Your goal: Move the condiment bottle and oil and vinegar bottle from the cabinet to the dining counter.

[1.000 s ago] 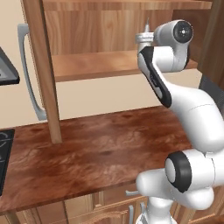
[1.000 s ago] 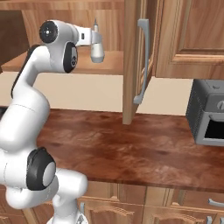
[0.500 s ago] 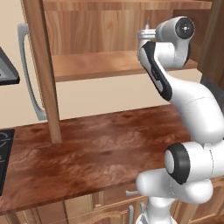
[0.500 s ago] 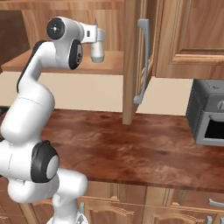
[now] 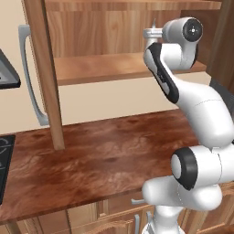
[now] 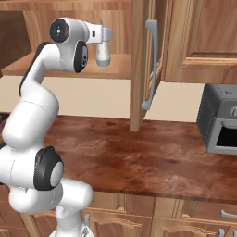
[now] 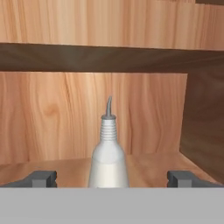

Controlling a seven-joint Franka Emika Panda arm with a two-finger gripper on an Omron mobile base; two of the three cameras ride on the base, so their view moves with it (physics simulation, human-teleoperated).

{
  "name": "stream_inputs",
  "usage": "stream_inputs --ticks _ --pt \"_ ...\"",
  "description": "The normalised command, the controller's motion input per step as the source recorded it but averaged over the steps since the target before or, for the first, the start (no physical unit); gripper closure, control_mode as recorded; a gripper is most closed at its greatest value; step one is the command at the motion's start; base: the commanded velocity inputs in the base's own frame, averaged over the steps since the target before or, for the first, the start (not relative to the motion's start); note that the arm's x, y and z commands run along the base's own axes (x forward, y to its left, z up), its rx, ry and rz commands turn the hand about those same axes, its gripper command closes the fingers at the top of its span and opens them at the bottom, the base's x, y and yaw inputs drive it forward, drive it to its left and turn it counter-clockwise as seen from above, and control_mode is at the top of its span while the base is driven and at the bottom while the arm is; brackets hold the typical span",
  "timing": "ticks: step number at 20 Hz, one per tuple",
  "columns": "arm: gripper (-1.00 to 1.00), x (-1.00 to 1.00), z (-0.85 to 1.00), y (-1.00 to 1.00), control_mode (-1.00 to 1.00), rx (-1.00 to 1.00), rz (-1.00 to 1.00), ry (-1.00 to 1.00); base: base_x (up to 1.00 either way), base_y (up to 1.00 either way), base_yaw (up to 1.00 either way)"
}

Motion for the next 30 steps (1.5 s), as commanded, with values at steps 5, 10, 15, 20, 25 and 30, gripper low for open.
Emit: stream_inputs --ticks 5,10,15,20,25,30 --pt "-1.0 0.08 0.0 0.0 -1.0 0.0 0.0 -0.16 0.0 0.0 0.0" --pt "-1.0 0.16 0.0 0.0 -1.0 0.0 0.0 -0.06 0.0 0.0 0.0" --pt "-1.0 0.26 0.0 0.02 -1.0 0.0 0.0 0.0 0.0 0.0 0.0" --pt "-1.0 0.2 0.0 0.04 -1.0 0.0 0.0 0.0 0.0 0.0 0.0" --pt "-1.0 0.21 0.0 0.01 -1.0 0.0 0.0 0.0 0.0 0.0 0.0" --pt "-1.0 0.23 -0.07 0.0 -1.0 0.0 0.0 0.0 0.0 0.0 0.0"
